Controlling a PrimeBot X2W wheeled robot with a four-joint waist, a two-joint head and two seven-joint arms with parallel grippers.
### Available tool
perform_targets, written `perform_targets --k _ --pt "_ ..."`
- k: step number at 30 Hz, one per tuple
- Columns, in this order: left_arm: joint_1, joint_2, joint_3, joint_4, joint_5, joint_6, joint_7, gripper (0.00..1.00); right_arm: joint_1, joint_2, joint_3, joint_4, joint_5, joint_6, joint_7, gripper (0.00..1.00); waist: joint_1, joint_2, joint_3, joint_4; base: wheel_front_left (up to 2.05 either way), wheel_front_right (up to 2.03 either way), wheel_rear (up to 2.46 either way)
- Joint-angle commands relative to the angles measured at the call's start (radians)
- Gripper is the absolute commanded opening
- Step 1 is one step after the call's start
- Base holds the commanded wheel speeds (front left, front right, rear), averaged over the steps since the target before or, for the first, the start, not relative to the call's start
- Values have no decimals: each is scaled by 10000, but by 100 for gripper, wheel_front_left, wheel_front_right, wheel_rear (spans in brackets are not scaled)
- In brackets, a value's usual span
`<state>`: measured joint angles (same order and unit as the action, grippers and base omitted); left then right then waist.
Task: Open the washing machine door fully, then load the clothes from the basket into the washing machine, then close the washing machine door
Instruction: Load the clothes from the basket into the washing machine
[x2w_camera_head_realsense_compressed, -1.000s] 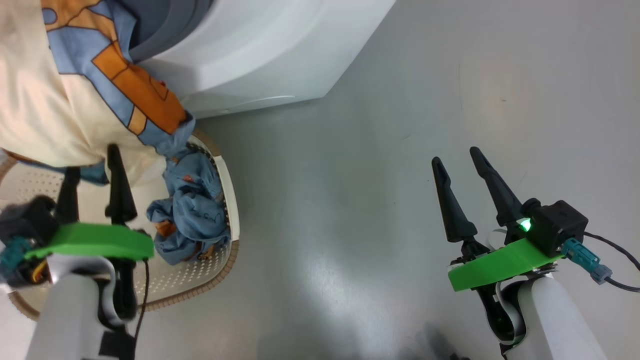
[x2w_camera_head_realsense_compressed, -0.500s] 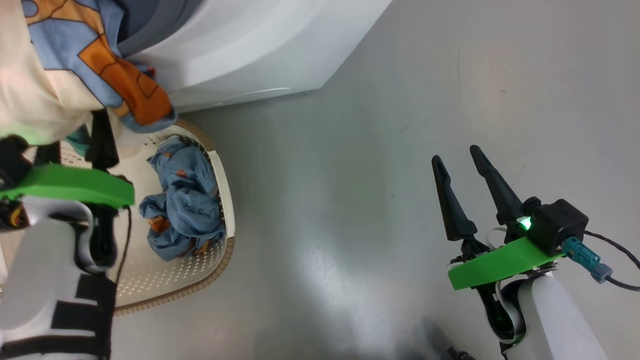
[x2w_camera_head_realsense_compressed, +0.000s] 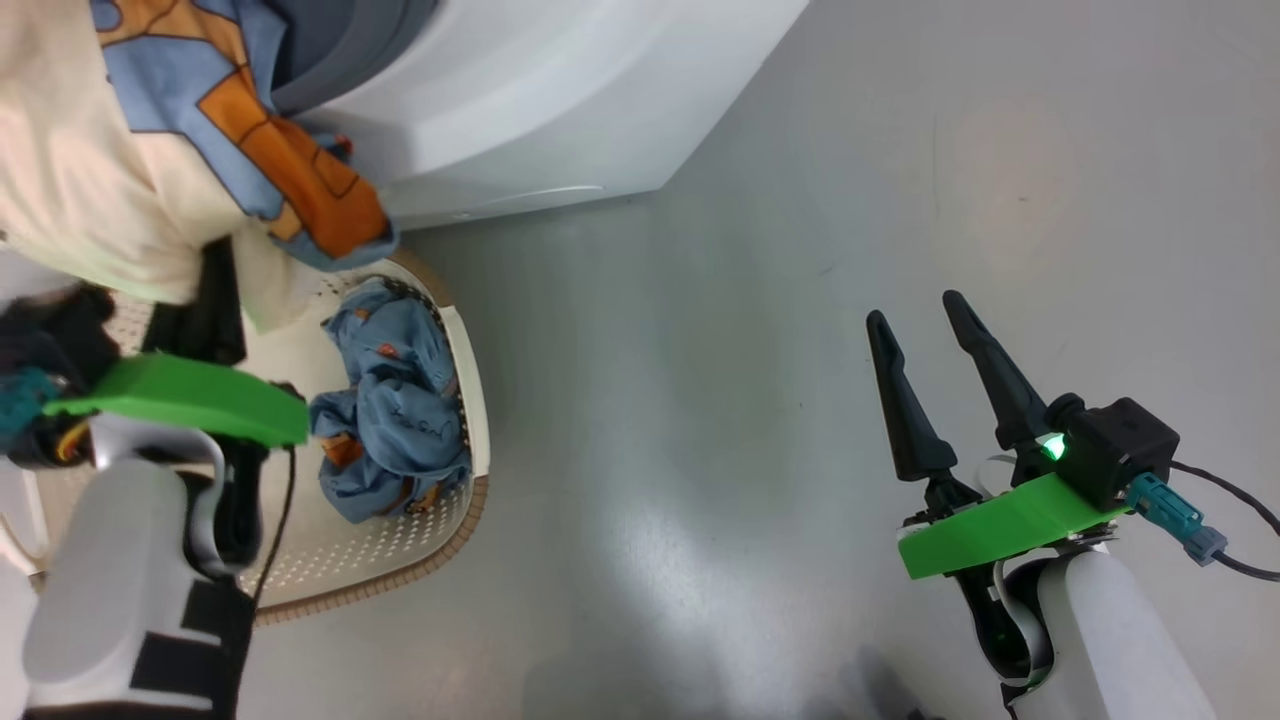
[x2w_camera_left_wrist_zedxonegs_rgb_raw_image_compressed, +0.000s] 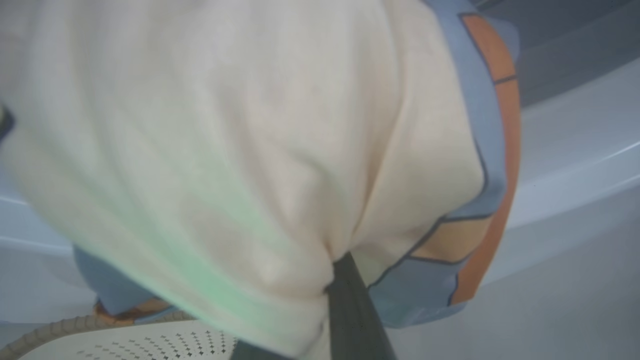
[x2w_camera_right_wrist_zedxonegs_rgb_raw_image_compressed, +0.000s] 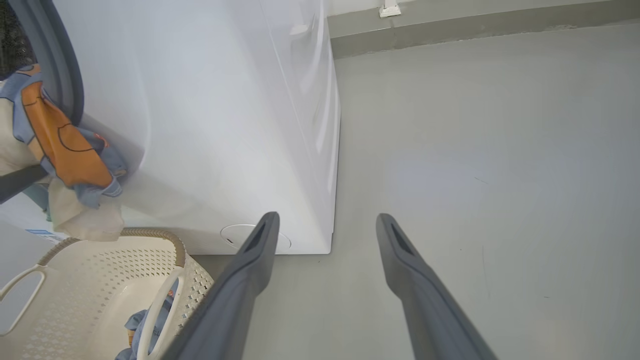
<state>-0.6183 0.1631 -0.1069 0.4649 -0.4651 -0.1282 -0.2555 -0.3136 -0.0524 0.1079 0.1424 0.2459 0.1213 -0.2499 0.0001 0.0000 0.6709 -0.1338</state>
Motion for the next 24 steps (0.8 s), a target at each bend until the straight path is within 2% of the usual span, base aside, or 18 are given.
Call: perform_targets --k 1,5,14,24 --pt "366 283 149 -271 19 -23 -62 0 -20 22 157 -153 -47 94 -118 100 -1 0 -82 67 0 0 0" --pt "716 259 142 -531 183 -23 -62 0 -25 22 144 -105 -50 94 -118 100 -1 0 -217 141 0 0 0" --pt "1018 224 837 -1778 1126 118 -62 0 35 22 97 -84 -33 94 -118 100 -1 0 -487 318 0 0 0" --pt "150 784 800 -2552 1844 286 124 0 75 22 180 -46 90 94 -118 100 -1 0 -692 270 0 0 0"
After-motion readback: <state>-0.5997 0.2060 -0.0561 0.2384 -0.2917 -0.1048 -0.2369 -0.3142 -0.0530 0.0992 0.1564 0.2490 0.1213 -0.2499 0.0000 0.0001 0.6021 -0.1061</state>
